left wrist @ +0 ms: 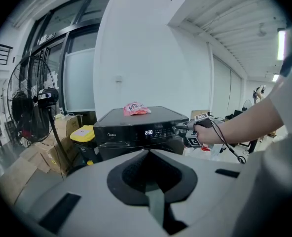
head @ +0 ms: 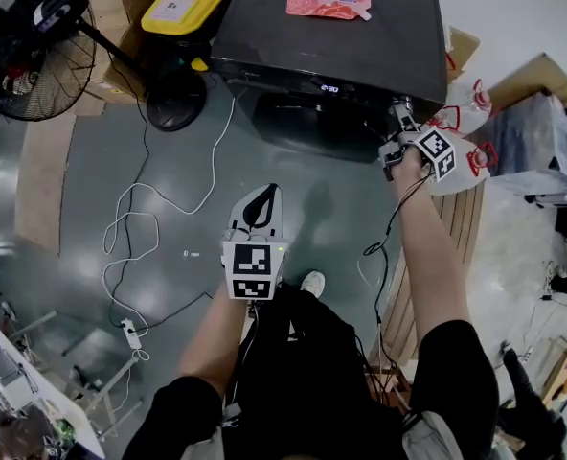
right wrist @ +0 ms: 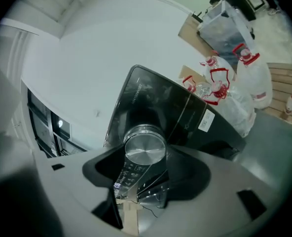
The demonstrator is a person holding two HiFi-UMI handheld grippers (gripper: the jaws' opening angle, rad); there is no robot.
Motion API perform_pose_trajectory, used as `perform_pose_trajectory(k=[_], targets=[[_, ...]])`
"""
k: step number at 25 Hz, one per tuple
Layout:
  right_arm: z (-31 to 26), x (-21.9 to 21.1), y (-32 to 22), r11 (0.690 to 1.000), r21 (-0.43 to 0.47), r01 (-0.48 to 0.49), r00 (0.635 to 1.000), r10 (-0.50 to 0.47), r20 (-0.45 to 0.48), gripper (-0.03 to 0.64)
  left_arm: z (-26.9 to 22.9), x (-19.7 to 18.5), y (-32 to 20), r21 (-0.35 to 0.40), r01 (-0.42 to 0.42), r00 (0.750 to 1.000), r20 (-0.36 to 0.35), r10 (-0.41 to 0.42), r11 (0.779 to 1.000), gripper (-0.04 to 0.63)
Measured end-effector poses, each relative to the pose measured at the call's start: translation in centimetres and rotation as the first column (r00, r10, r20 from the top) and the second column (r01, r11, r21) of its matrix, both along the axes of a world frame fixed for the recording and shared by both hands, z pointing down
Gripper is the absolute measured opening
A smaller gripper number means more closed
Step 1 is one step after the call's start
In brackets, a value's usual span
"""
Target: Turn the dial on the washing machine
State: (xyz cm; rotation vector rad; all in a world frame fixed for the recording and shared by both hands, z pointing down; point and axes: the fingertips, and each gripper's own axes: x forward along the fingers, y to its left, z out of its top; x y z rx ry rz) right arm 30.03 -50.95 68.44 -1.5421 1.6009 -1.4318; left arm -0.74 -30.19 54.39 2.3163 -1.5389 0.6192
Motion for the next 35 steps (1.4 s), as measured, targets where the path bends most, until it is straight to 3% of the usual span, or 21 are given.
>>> perform_pose_trajectory(k=[6, 13, 14, 16, 17, 21, 25, 30, 35], targets=[[0.1, 0.2, 0.1, 1.000, 0.020, -0.004, 0.999, 0.003, 0.044, 0.268, 0.3, -0.4, 0.8, -0.004, 0.005, 1.000, 0.008, -0.005, 1.000, 0.011], [-1.4, -1.5, 1.5, 0.996, 0.063, 0.060, 0.996, -0.056, -0.065, 0.281, 0.0, -0.4, 1.4, 0.001, -0.004, 1.000, 0.000, 0.004, 1.000, 0.011], [-2.1, -1.9, 2.2, 0.995, 0.068, 0.079, 0.992, -0.072, -0.103, 0.239, -0.3, -0.3, 1.4, 0.006, -0.007, 1.000, -0.004, 0.007, 1.000, 0.011], [-4.3, -2.5, 4.0, 0.990, 0.093, 0.106, 0.972, -0.083, -0.219, 0.050, -1.3, 0.0, 1.4, 0.022, -0.014, 1.000, -0.014, 0.015, 1.000, 0.011], [-5.9, -2.9, 5.1, 0.985, 0.120, 0.122, 0.955, -0.084, -0.286, 0.000, -2.0, 0.1, 1.4, 0.032, -0.020, 1.000, -0.019, 0.020, 0.999, 0.011], [-13.2, -5.6, 9.9, 0.945, 0.236, 0.226, 0.849, -0.072, -0.523, 0.000, -4.9, 0.8, 1.5, 0.078, -0.040, 0.998, -0.042, 0.043, 0.996, 0.011], [-19.7, -7.4, 14.8, 0.917, 0.286, 0.278, 0.732, -0.010, -0.681, -0.002, -8.0, 1.4, 2.1, 0.120, -0.062, 0.995, -0.066, 0.070, 0.991, 0.011], [-27.7, -9.0, 20.8, 0.881, 0.363, 0.303, 0.610, 0.113, -0.784, -0.002, -11.9, 1.9, 3.4, 0.184, -0.103, 0.990, -0.079, 0.119, 0.978, 0.011], [-31.4, -10.4, 26.7, 0.878, 0.390, 0.278, 0.541, 0.193, -0.819, 0.000, -14.5, 1.4, 6.0, 0.224, -0.118, 0.985, -0.094, 0.142, 0.967, 0.011]])
